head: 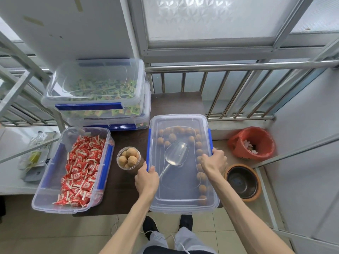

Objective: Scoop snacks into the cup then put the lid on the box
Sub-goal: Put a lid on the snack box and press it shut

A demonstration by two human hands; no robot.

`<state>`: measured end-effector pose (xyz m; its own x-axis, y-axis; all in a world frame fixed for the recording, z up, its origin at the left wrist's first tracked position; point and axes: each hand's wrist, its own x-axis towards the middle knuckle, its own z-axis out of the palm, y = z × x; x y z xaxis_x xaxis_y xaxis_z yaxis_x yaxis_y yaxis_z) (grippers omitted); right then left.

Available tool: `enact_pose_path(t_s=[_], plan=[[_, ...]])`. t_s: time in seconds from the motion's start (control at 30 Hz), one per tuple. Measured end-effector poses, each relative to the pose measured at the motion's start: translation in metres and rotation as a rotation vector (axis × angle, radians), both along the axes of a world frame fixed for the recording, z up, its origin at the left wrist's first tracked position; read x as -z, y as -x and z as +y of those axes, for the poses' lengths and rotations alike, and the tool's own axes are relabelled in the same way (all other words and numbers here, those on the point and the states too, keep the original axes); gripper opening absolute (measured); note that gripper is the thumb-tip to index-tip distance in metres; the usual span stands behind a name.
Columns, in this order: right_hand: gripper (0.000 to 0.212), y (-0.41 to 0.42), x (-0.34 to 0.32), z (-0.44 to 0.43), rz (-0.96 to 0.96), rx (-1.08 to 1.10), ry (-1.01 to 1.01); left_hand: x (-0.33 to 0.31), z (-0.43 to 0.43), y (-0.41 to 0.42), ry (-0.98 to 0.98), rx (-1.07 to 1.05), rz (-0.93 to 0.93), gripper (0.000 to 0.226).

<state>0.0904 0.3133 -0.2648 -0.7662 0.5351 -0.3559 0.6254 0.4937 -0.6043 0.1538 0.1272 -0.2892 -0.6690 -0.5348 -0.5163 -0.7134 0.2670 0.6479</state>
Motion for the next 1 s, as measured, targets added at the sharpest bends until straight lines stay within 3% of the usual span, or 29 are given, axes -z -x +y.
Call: enact_pose_path(t_s=[0.1,0.2,0.27,0.37,0.73,0.87,1.0], plan=[[0.02,-0.002,-0.008,0.012,0.024,0.003,0.108,0.001,0.002,-0.003,-0.101,0.006,0.024,0.05],[0.037,-0.006,-0.015,0.029,0.035,0.045,0.351,0.003,0.001,-0.003,-0.142,0.023,0.003,0.071],[0.049,-0.001,-0.012,0.037,-0.017,0.119,0.522,0.006,0.0,-0.001,-0.154,0.032,-0.003,0.075],[0.07,0.012,-0.002,0.039,-0.057,0.133,0.599,0.007,-0.001,0.002,-0.145,0.025,0.003,0.073],[0.048,0.027,0.003,0.032,-0.051,0.303,0.666,0.018,0.002,-0.001,-0.096,0.026,0.024,0.084],[0.029,0.023,-0.002,0.038,-0.06,0.083,0.548,0.008,0.002,-0.008,0.032,0.225,0.097,0.094],[0.025,0.012,-0.002,0.02,0.104,-0.31,-0.089,0.003,0.011,-0.023,0.12,0.441,0.201,0.094]])
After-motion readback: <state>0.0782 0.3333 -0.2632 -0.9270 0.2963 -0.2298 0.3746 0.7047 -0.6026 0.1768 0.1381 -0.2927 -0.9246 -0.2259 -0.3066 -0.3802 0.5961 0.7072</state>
